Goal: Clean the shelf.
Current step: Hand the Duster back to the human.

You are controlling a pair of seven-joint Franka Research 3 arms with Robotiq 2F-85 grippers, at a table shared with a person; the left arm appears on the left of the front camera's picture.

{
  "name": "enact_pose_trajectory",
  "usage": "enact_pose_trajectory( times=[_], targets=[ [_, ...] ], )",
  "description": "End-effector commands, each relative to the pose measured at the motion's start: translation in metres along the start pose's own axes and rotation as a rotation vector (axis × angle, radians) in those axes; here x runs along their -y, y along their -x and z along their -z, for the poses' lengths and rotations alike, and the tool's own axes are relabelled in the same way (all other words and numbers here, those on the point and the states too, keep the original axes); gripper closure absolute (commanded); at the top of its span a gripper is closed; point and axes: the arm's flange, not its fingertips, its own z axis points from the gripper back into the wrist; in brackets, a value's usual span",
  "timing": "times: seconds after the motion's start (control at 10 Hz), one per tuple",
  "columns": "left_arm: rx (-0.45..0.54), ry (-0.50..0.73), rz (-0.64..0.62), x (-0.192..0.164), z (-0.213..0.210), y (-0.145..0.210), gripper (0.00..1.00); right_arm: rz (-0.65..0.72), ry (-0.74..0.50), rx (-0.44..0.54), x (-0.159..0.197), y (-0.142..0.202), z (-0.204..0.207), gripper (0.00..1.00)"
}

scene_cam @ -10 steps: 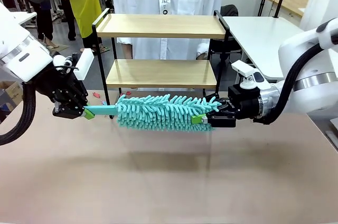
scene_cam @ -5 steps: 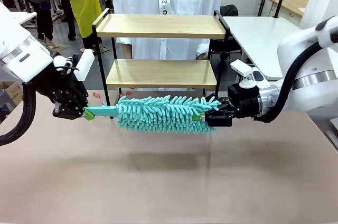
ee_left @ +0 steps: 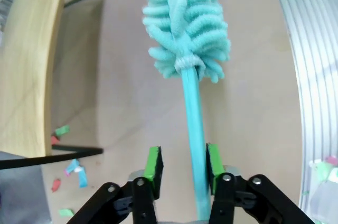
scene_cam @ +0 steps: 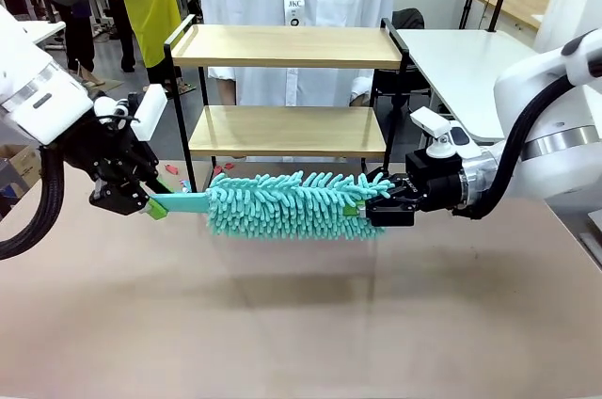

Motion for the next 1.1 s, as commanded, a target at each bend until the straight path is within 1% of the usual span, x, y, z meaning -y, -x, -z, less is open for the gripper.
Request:
enact_pose_trajectory(
  times=[0.0,0.1,0.2,0.4,0.7,0.8,0.9,1.0],
  targets=[
    [0.160,-0.011,0.003,0.006,-0.016,0.008,0.00,-0.005,0.006,0.000,0.001,-0.001,0.001,1.00],
    [0.201,-0.034,-0.006,0.010,-0.029,0.016,0.06,-0.005,0.006,0.000,0.001,-0.001,0.001,1.00],
    [0.234,-0.054,-0.016,0.015,-0.043,0.030,0.00,-0.005,0.006,0.000,0.001,-0.001,0.001,1.00],
    [0.334,-0.081,-0.055,0.025,-0.070,0.067,0.00,-0.005,0.006,0.000,0.001,-0.001,0.001,1.00],
    [0.397,-0.110,-0.094,0.044,-0.093,0.106,0.00,-0.005,0.006,0.000,0.001,-0.001,0.001,1.00],
    [0.404,-0.107,-0.090,0.046,-0.095,0.112,0.00,-0.005,0.006,0.000,0.001,-0.001,0.001,1.00],
    [0.397,-0.092,-0.081,0.046,-0.094,0.108,0.00,-0.005,0.006,0.000,0.001,-0.001,0.001,1.00],
    [0.366,-0.103,-0.110,0.018,-0.118,0.109,0.00,0.001,0.002,-0.001,0.000,0.001,0.000,0.84]
  ],
)
